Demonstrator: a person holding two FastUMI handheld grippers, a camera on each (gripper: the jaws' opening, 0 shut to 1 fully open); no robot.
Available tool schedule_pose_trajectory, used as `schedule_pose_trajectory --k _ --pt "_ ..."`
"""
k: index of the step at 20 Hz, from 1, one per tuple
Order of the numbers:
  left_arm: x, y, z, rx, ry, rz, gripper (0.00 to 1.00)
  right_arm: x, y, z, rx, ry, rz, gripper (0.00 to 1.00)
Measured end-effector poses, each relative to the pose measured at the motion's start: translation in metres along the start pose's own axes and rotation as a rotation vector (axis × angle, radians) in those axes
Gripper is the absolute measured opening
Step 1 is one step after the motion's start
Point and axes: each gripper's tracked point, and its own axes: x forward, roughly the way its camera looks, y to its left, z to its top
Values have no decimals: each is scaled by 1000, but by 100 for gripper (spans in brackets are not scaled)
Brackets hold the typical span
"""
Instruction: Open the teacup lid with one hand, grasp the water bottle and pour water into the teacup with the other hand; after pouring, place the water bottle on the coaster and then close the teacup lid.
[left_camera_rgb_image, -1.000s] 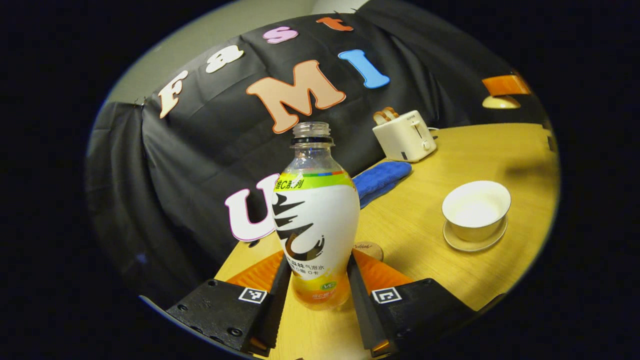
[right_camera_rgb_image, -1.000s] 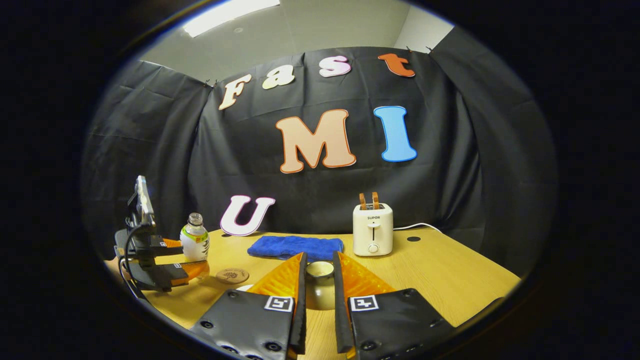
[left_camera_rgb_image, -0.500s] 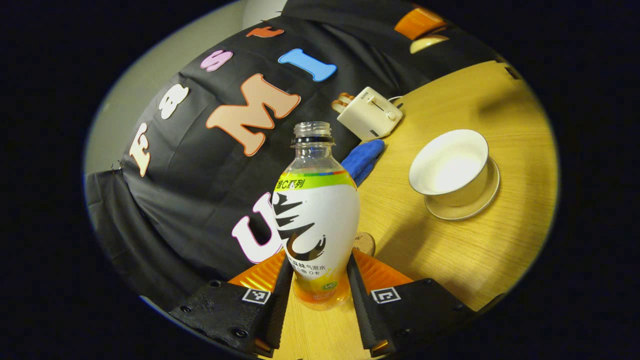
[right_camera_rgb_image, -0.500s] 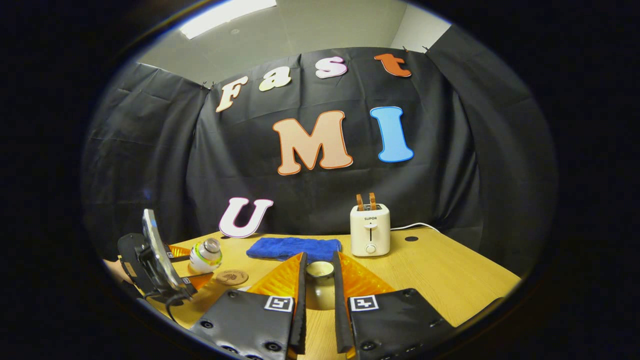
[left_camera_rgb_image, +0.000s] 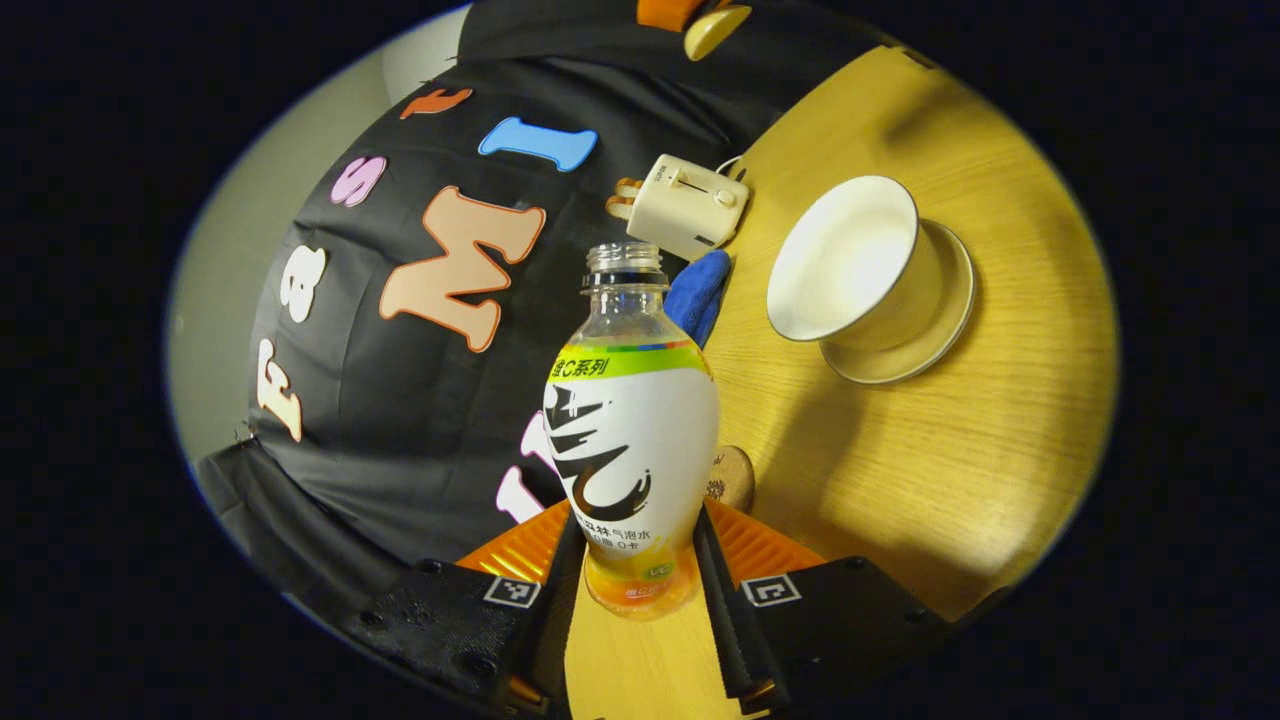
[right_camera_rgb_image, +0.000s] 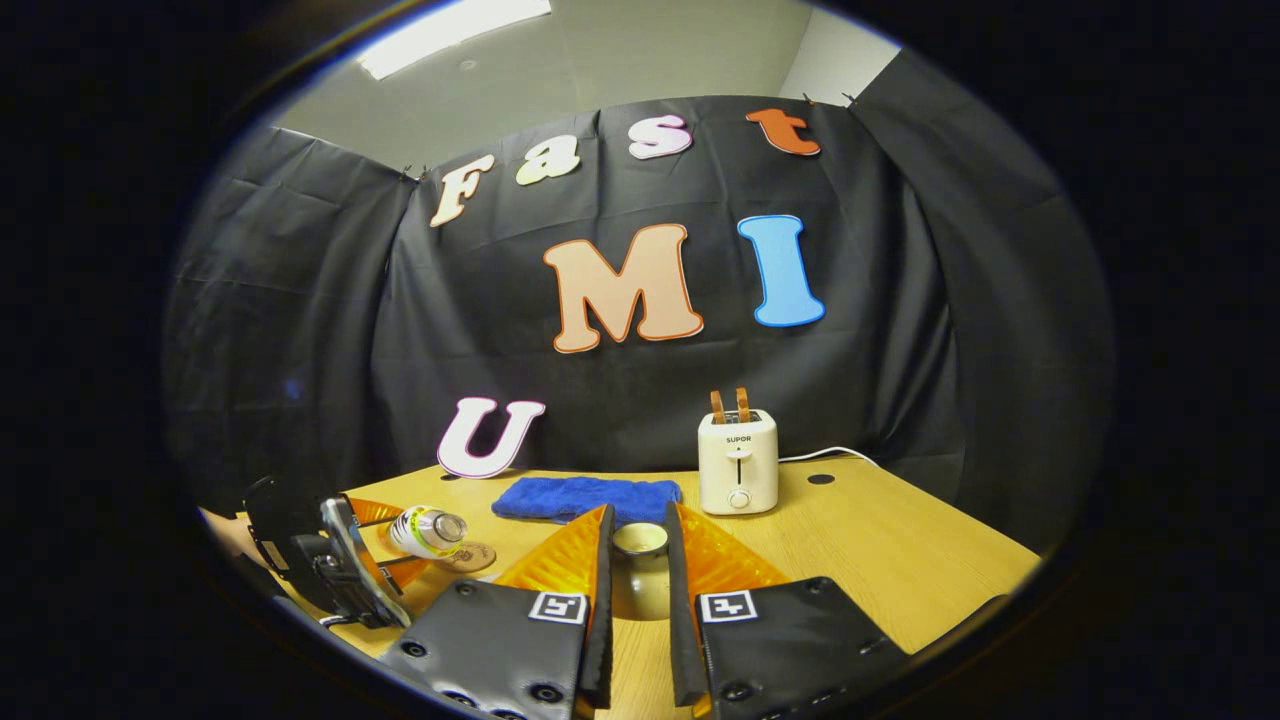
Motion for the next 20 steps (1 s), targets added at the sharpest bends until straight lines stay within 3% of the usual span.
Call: schedule_pose_trajectory --k 9,20 --pt "10 5 5 257 8 -19 58 0 6 -5 -6 13 12 27" --pt "12 9 5 452 19 -43 58 0 4 -6 -6 16 9 27"
